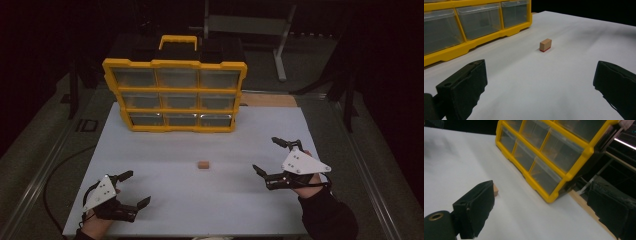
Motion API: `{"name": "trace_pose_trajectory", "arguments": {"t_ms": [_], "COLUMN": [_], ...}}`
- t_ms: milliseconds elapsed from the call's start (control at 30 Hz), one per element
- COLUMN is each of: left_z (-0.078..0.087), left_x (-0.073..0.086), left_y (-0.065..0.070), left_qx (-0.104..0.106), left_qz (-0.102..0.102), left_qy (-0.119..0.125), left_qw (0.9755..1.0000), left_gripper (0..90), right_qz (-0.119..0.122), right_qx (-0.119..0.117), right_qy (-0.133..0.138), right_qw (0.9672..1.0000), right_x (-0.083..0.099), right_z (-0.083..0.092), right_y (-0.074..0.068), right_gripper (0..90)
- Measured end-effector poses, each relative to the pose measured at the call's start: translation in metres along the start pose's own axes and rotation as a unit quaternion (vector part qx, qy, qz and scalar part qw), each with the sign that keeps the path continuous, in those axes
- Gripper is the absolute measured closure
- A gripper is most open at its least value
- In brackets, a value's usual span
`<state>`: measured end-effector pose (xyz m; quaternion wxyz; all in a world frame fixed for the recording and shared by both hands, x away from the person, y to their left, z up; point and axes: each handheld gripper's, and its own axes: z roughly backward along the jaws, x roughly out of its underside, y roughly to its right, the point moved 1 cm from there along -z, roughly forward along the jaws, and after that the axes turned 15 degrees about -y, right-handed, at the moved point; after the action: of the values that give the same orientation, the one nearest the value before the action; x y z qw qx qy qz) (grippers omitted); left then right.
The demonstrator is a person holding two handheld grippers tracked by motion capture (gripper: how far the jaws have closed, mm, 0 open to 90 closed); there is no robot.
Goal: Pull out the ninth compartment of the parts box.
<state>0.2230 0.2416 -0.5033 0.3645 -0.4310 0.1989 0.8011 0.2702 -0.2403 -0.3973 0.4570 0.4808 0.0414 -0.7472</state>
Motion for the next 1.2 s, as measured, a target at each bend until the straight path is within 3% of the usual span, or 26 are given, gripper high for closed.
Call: {"name": "trace_pose_trajectory", "arguments": {"t_ms": [533,667,967,1200], "left_z": [0.000,0.000,-0.001,0.000], "left_x": [0.001,0.001,0.001,0.001], "left_y": [-0.001,-0.001,-0.001,-0.001], "left_qx": [0.001,0.003,0.004,0.003], "left_qz": [0.003,0.002,0.001,0.000], "left_qy": [0.005,0.003,0.002,0.002], "left_qw": [1.0000,1.0000,1.0000,1.0000], "left_gripper": [0.0,0.0,0.0,0.0], "right_qz": [0.044,0.040,0.059,0.057], "right_qx": [0.005,0.006,-0.001,-0.006], "right_qy": [0.011,0.019,0.019,0.026], "right_qw": [0.9989,0.9990,0.9981,0.9980], "right_x": [-0.040,-0.047,-0.058,-0.072], "right_z": [-0.019,-0.023,-0.036,-0.045], "right_y": [0.013,0.014,0.016,0.022], "right_gripper": [7.6,7.6,7.6,7.6]}}
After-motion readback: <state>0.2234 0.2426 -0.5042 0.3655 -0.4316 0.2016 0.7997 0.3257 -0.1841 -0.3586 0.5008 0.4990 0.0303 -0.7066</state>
